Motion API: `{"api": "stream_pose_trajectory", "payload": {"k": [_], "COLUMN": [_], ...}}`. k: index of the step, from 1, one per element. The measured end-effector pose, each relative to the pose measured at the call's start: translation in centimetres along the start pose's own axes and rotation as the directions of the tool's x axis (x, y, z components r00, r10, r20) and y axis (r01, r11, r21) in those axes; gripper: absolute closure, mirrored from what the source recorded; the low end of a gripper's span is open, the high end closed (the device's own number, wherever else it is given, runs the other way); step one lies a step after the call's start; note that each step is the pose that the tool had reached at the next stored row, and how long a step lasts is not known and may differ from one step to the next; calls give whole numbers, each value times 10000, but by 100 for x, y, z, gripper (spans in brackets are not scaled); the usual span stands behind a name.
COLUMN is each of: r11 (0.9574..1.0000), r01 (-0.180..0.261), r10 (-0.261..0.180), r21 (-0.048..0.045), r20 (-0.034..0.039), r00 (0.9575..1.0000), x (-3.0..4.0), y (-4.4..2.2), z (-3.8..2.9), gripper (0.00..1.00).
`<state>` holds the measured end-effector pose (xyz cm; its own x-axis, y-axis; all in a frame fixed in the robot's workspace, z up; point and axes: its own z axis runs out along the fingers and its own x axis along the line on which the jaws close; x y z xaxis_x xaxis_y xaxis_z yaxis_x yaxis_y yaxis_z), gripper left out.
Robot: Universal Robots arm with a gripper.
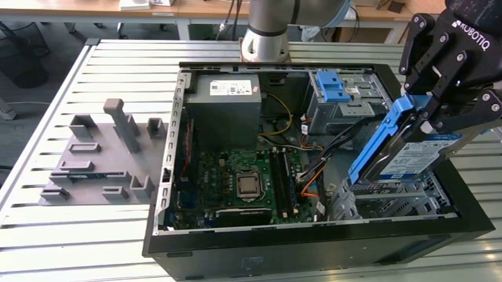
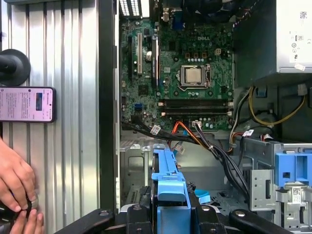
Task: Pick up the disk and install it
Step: 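Insert the disk into the insertion slot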
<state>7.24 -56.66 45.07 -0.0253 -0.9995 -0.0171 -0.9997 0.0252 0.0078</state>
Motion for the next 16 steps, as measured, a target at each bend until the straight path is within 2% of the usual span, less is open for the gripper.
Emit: {"api": "stream_pose_trajectory", "payload": {"k": [6, 16], "r11": [10000, 10000], "r01": [-9, -14], "r10": [9, 14], "r21": [-1, -1], "r20": [0, -2], "r00": [10000, 10000], "x": [0, 22], "y": [-13, -24], "z": [16, 94], "gripper": [64, 64]}}
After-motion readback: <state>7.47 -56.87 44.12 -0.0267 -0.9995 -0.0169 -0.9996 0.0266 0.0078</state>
